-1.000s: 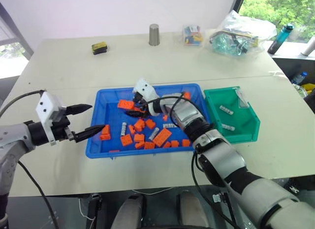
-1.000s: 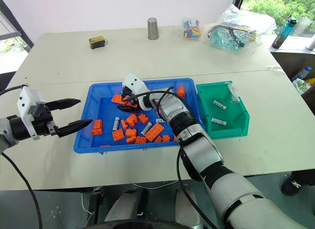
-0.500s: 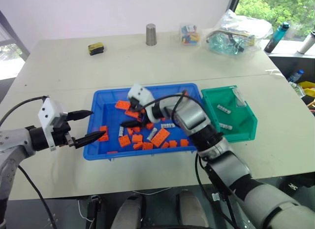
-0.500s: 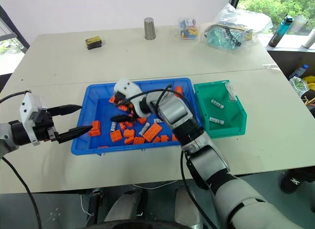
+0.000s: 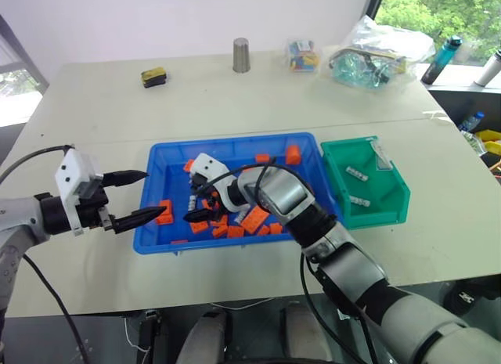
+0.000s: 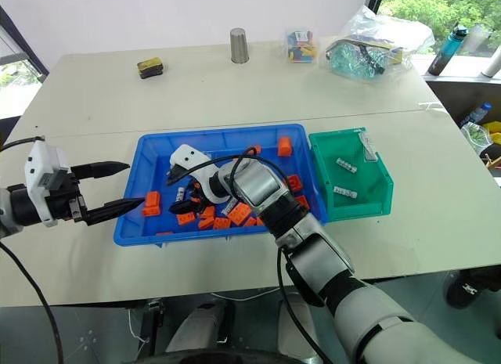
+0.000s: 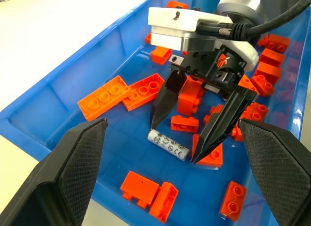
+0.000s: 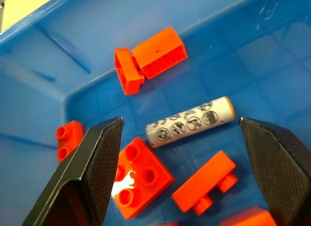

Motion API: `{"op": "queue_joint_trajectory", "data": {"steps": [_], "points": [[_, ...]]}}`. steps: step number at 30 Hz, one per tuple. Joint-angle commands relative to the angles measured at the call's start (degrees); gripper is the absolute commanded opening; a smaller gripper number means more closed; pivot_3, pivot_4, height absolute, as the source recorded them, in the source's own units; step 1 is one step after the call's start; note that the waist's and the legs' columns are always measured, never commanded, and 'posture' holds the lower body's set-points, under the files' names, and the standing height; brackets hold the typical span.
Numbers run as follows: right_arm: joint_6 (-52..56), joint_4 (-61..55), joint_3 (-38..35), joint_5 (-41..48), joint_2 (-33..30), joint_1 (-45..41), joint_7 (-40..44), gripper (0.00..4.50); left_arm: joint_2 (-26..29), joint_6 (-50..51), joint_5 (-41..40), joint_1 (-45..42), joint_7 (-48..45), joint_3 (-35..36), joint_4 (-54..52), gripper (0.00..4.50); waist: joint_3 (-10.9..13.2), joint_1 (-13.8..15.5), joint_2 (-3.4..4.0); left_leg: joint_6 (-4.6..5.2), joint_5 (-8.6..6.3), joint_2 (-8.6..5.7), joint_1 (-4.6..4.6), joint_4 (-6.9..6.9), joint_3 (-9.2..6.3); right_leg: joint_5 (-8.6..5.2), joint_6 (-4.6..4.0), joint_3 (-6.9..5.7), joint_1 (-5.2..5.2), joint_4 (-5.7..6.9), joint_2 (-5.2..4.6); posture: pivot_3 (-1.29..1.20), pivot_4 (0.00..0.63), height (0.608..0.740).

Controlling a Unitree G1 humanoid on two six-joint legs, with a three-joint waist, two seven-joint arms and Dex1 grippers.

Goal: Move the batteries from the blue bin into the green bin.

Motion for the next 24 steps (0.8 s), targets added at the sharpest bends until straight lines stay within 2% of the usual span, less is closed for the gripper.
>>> {"op": "queue_joint_trajectory", "data": {"steps": [1,11,15,19,24], "points": [[-1.2,2.9,0.8,-0.8,1.2,-0.6,-0.8,3.90,0.0,-0.3,-0.7,-0.1,0.7,1.5,-1.7,4.50,0.0,0.0,0.00,0.00,0.00,0.00,0.00,0.00,0.00,0.00,0.00,0.00,0.00,0.00,0.00,0.00,0.150,0.727],[-3.9,3.8,3.6,-2.1,2.7,0.8,-1.0,3.90,-0.2,-1.1,-0.3,-0.2,1.4,1.0,-1.2,4.50,0.0,-0.1,0.01,0.00,0.00,0.01,0.02,0.00,-0.01,0.00,0.00,0.00,0.00,0.01,0.01,0.00,0.150,0.727],[-5.3,4.8,2.7,-2.6,2.7,1.1,-2.3,2.84,-0.1,-1.2,-0.4,-0.3,1.4,1.0,-1.0,4.50,0.0,-0.1,0.01,0.00,0.00,0.01,0.04,0.00,-0.01,0.00,0.00,0.00,0.00,0.01,0.02,0.00,0.150,0.727],[-5.7,4.7,2.4,-2.9,2.2,0.7,-2.4,1.03,0.0,-1.5,-0.2,-1.0,1.3,0.6,-0.2,4.50,0.0,0.0,0.01,0.00,0.00,0.01,0.04,-0.01,-0.01,0.00,0.00,0.00,0.01,0.01,0.01,0.00,0.150,0.727],[-4.7,3.4,0.8,-2.2,2.0,-0.5,-2.5,1.03,-0.2,-1.7,0.0,-2.4,1.3,-0.4,0.8,4.50,0.0,0.0,0.01,0.00,0.00,-0.01,0.05,0.01,-0.03,0.00,0.00,0.00,0.01,0.01,0.01,0.00,0.150,0.727]]}}
